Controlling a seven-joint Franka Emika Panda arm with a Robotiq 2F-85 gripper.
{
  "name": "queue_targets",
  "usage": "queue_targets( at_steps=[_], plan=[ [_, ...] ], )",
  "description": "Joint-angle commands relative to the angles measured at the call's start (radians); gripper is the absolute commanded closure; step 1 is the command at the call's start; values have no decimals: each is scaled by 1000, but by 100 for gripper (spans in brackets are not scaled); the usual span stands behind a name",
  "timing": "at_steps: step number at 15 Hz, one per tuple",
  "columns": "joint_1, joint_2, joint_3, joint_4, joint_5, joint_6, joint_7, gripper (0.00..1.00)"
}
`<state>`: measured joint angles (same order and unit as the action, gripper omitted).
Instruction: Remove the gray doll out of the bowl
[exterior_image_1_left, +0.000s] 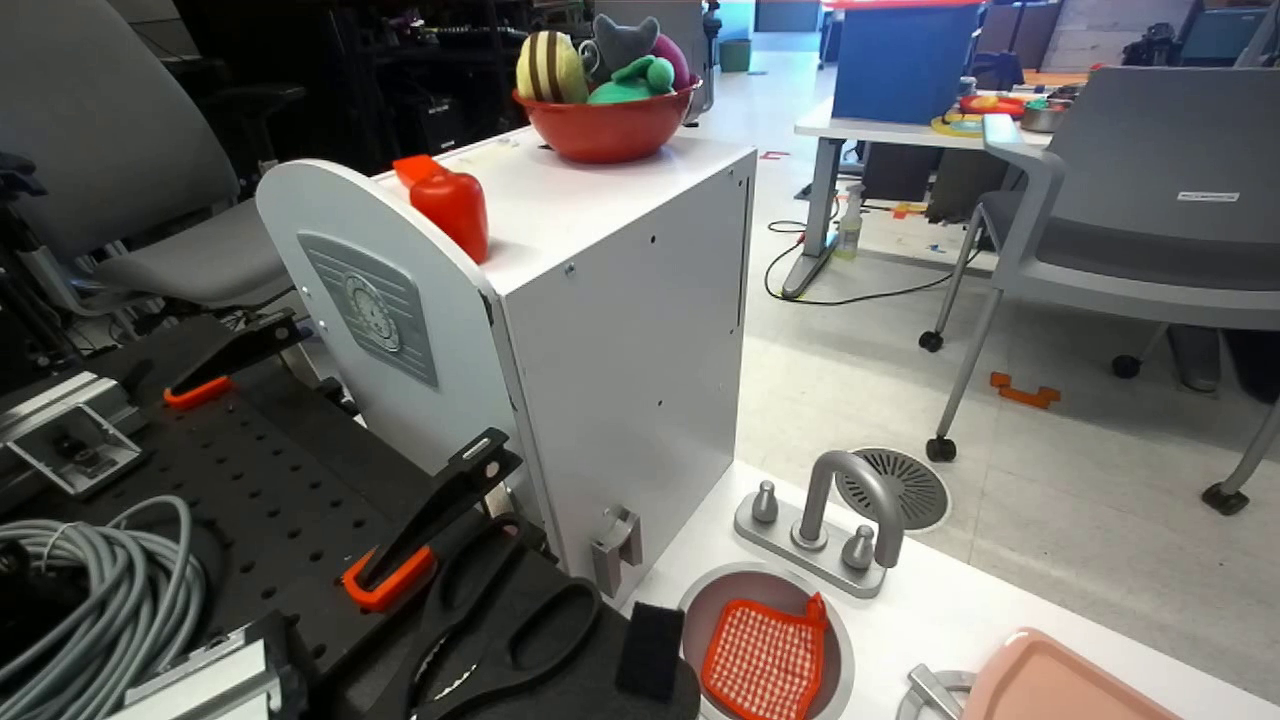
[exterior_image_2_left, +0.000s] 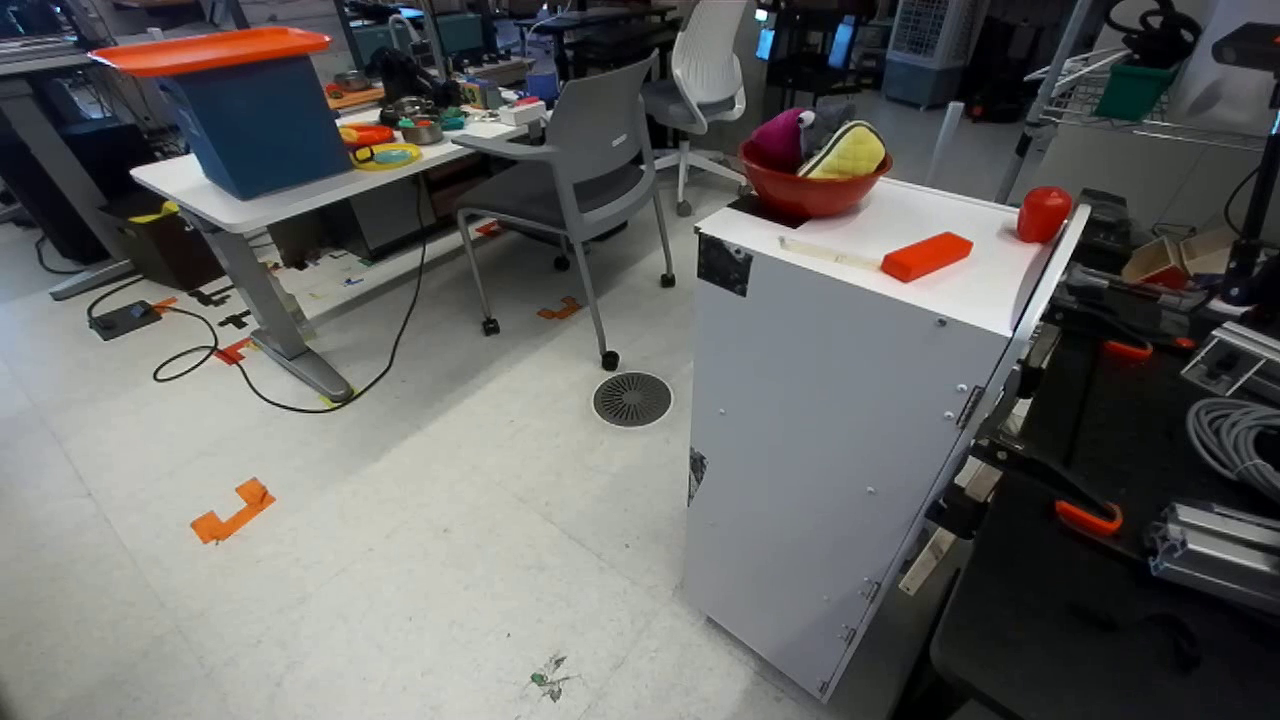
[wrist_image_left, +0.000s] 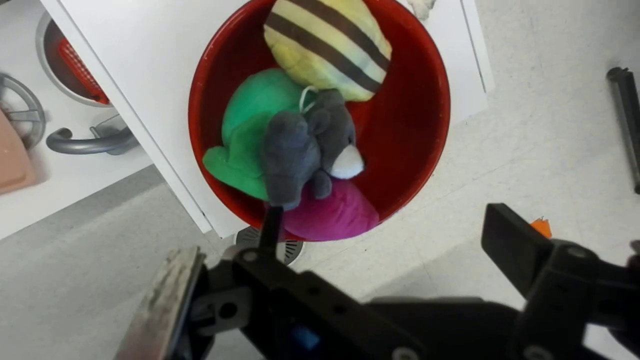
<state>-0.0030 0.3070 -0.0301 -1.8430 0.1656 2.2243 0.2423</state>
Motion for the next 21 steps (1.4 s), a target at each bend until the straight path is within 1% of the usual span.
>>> queue_targets(
  at_steps=[1,11,19,20,21],
  plan=[
    [-14,-28,5,-30,22,-15,-32,0],
    [-3,-23,-4,-51,-22,-43,-5,0],
    [-2,-31,-14,-67,-55,-103,12,0],
    [-4,-32,-16,-67,-55,-105,14,17],
    [-5,-32,-19,-67,-57,-105,16,26]
  ],
)
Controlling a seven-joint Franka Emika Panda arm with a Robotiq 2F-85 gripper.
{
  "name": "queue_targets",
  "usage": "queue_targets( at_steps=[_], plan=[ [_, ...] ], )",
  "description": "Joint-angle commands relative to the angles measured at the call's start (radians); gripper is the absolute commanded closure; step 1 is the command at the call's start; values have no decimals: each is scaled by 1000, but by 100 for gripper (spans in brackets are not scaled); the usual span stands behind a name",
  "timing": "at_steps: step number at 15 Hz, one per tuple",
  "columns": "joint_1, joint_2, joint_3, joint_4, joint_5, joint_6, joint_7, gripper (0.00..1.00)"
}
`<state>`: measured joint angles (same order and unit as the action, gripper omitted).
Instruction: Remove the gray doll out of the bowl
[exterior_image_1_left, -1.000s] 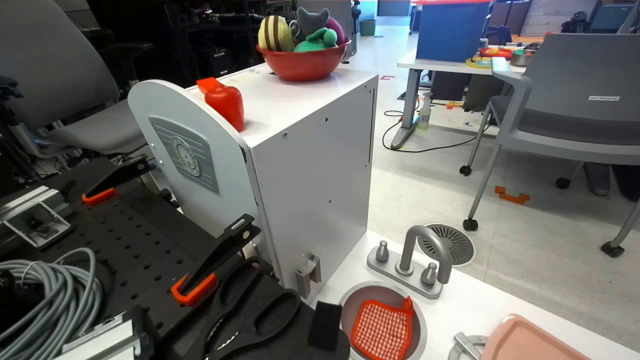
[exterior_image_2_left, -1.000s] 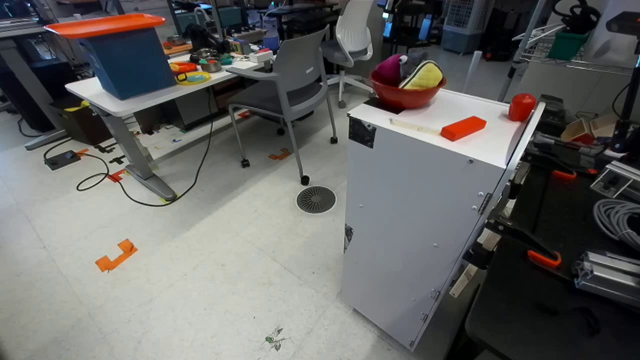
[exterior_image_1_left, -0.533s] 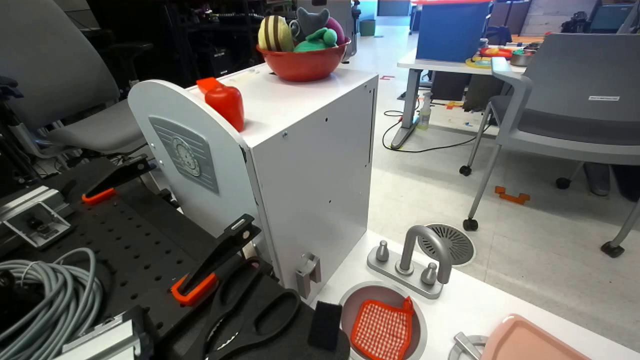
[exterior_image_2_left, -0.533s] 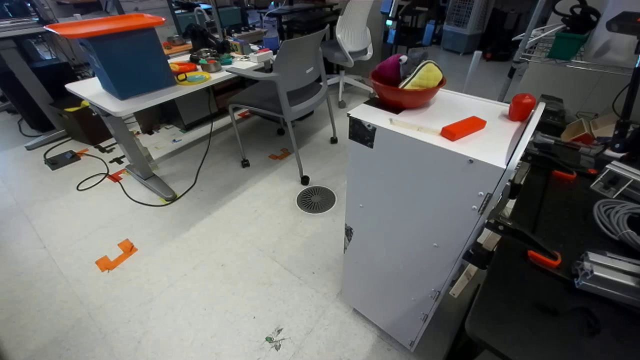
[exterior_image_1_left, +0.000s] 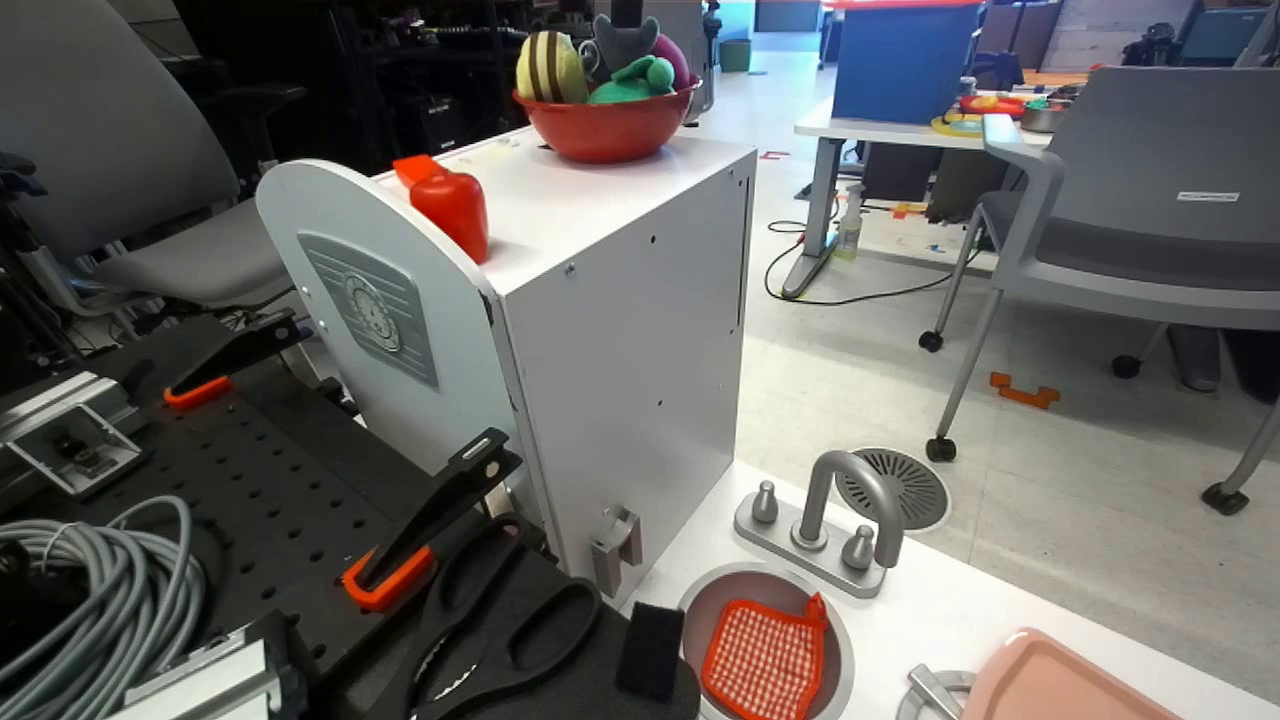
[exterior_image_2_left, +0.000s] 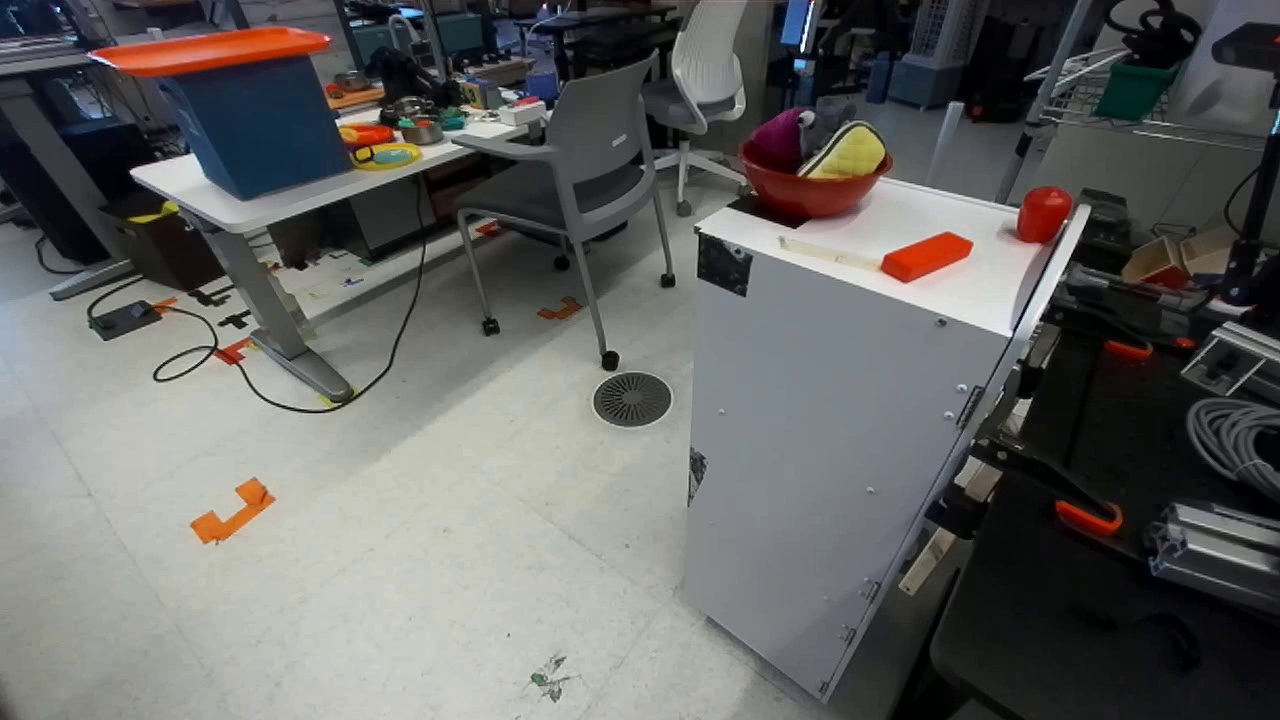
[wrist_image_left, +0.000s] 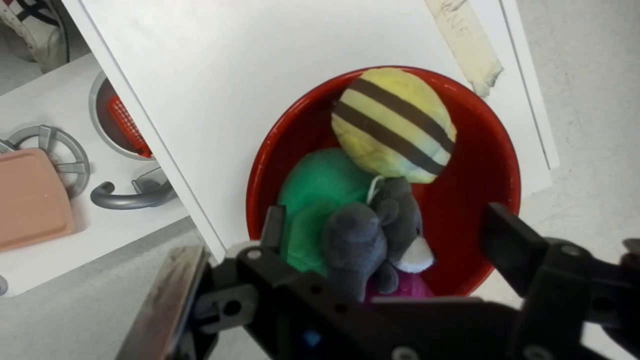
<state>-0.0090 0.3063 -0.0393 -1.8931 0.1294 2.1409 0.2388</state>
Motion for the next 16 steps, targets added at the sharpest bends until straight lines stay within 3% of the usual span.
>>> queue_targets(
  at_steps=[1,8,10,16],
  plan=[
    [0,-32,-12,-18,-21,-21,21,35],
    [-4,-31,-22,-17,-20,-19,26,88],
    [-5,-33,-23,-17,-18,-18,26,99],
    [-7,-44,-23,-21,-14,-14,24,99]
  ],
)
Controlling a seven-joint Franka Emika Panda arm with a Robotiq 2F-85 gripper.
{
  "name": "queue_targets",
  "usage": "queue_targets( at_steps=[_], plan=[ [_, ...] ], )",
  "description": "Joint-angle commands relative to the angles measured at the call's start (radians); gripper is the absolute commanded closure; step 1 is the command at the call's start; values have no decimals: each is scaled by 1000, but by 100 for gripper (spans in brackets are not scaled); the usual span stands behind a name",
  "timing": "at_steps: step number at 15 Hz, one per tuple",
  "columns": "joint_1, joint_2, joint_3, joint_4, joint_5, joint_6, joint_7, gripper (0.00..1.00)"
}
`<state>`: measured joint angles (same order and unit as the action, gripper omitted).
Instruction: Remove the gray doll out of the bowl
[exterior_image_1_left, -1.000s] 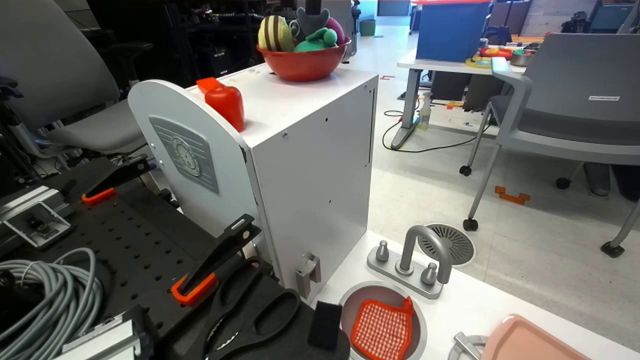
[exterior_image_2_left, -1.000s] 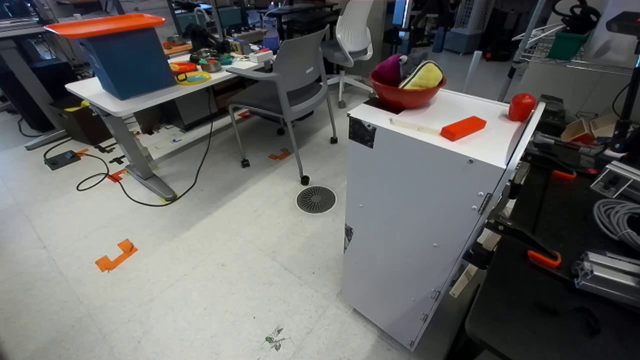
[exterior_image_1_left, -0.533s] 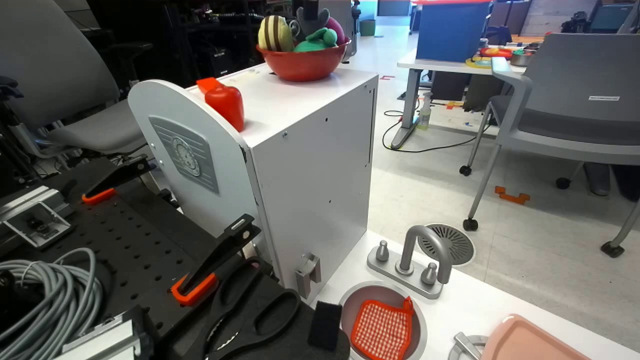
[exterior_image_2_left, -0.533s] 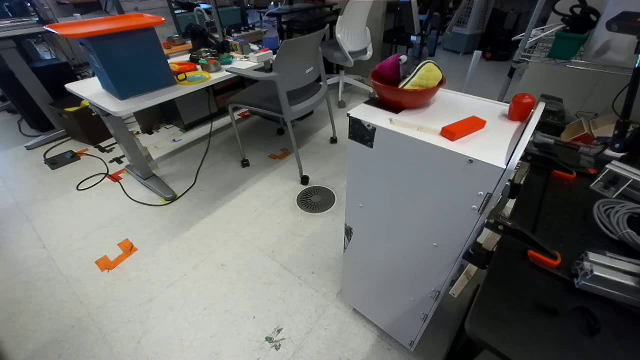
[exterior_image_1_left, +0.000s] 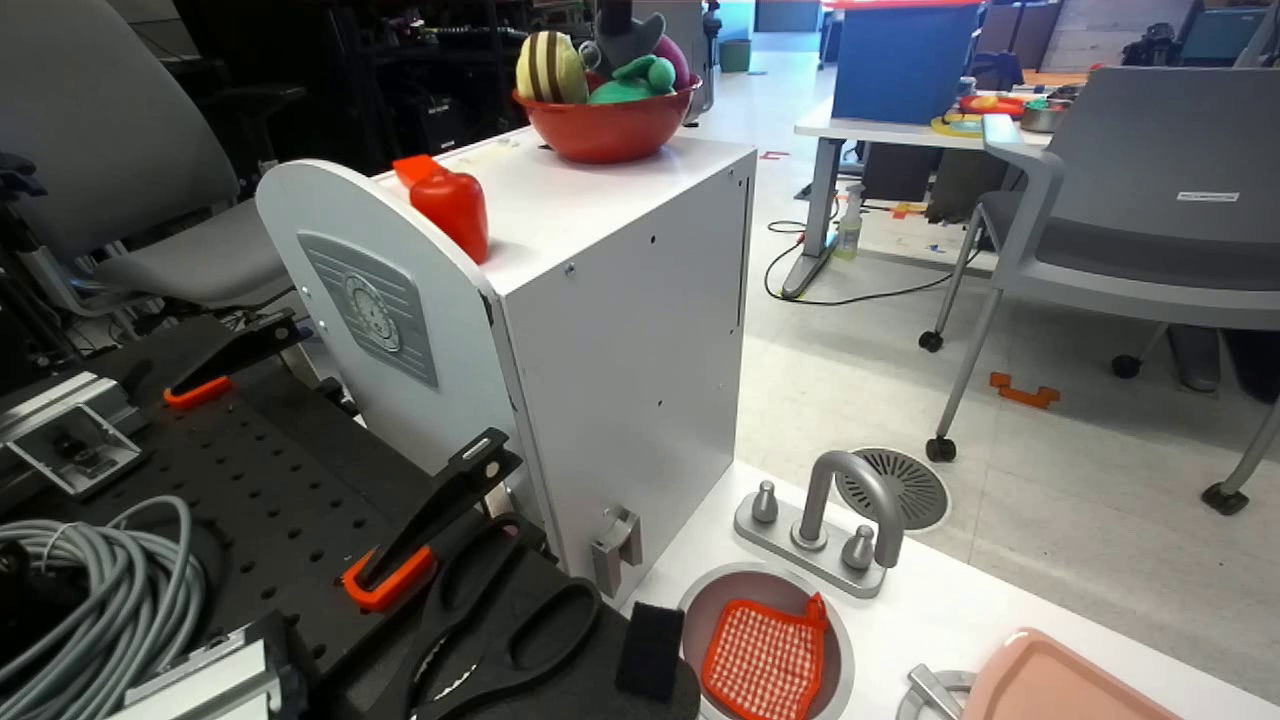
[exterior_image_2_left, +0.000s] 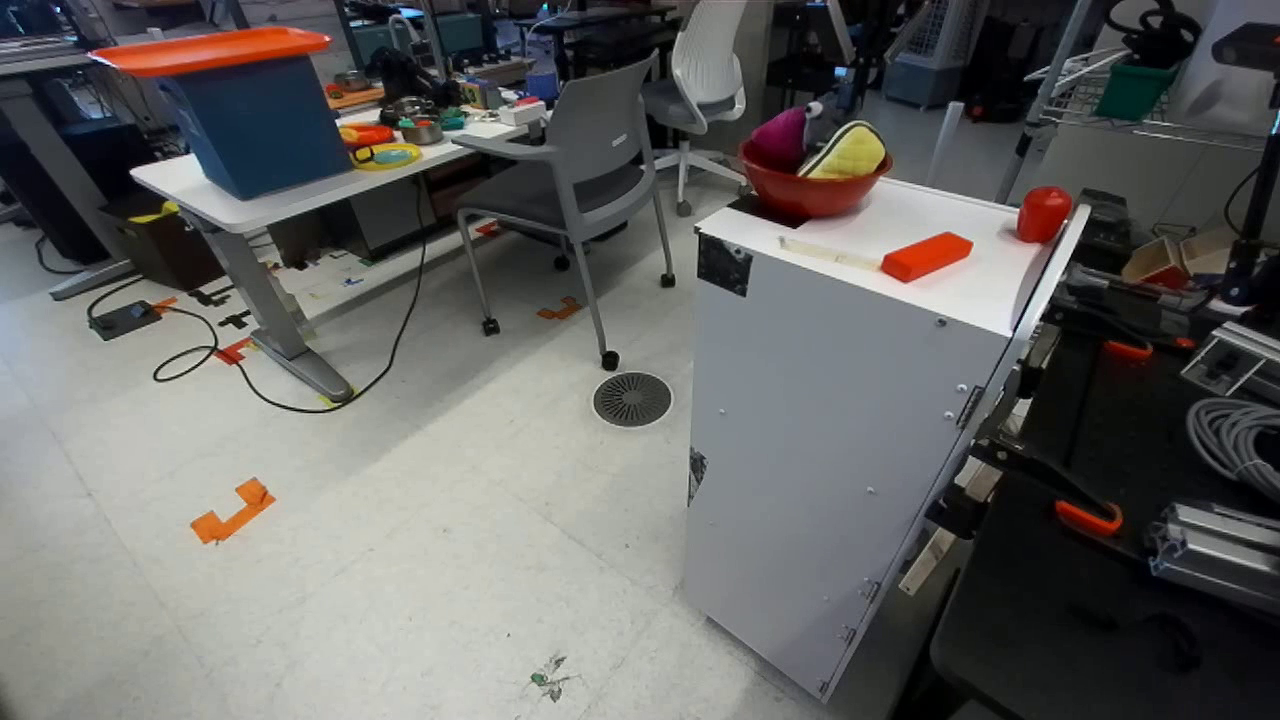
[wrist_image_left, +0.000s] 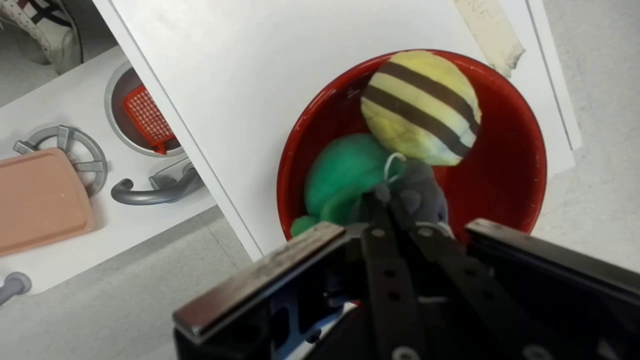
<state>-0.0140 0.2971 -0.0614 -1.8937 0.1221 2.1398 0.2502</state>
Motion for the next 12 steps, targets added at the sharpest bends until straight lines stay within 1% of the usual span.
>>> queue_targets(
  at_steps=[1,7,12],
  plan=[
    [-2,-37,-1,-21,-7,-13,12,99],
    [10,-108,2,-49,-29,4,23,99],
    [30,-201,14,-92,-99,-22,51,99]
  ],
)
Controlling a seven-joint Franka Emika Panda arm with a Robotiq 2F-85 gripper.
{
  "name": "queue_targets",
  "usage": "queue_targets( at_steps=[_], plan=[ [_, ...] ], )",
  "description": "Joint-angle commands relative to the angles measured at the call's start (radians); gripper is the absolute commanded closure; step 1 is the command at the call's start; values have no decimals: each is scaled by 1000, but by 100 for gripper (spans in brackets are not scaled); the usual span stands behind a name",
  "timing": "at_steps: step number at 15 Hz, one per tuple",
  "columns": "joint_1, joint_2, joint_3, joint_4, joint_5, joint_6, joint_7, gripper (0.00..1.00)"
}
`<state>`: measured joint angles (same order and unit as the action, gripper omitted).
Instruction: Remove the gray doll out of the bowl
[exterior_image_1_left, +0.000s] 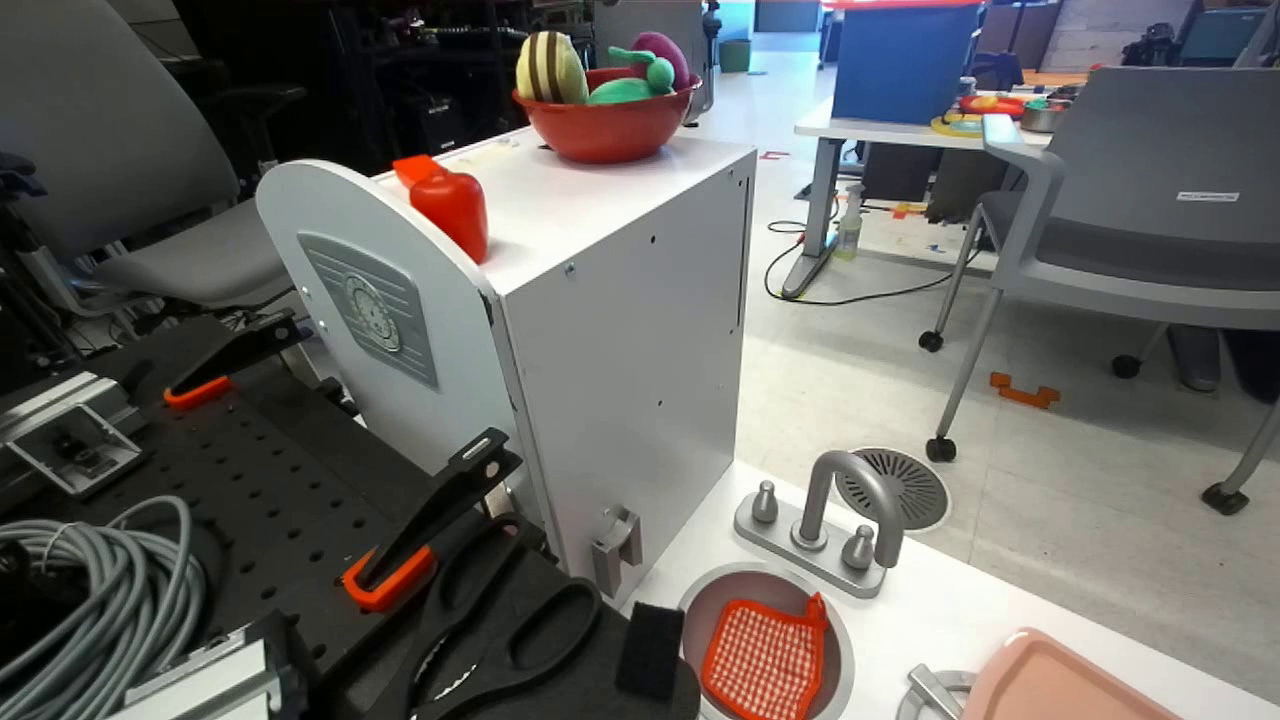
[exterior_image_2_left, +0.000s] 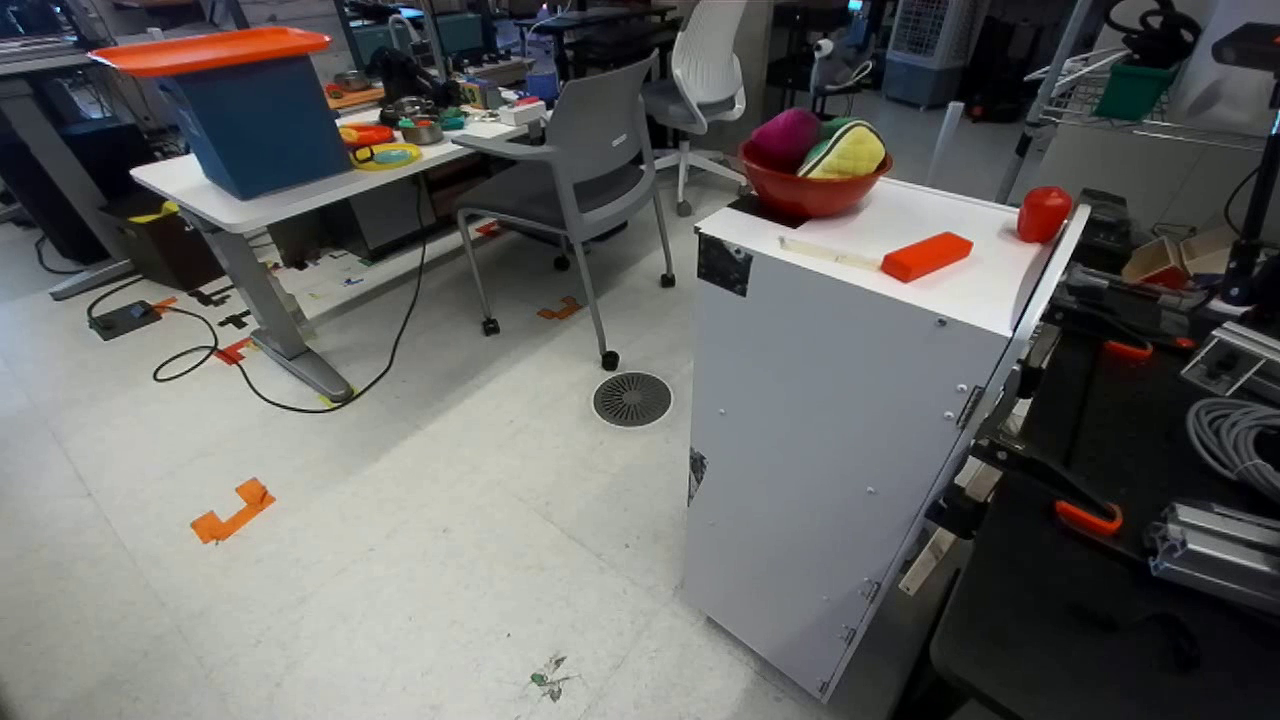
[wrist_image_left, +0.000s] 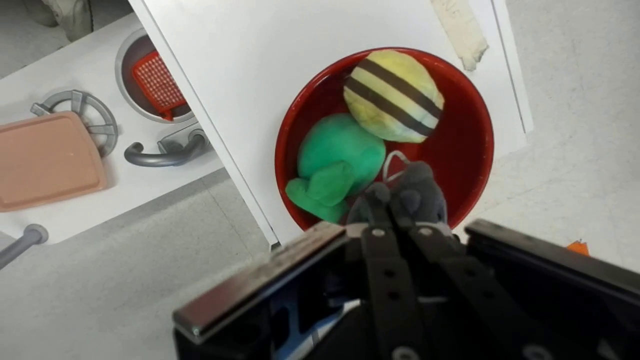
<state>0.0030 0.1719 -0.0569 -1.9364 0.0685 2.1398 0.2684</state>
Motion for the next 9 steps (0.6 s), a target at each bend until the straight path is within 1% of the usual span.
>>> queue_targets(
  at_steps=[1,2,3,4,5,7,9],
  plan=[
    [15,-94,15,-58,-53,-44,27,98],
    [18,-113,23,-69,-57,-62,11,77],
    [20,-130,30,-79,-66,-76,4,70],
    [22,-149,38,-92,-75,-85,-13,94],
    [23,-163,45,-101,-85,-93,-19,94],
    [26,-191,57,-118,-112,-107,-16,100],
    [28,-215,66,-135,-132,-110,-13,99]
  ],
)
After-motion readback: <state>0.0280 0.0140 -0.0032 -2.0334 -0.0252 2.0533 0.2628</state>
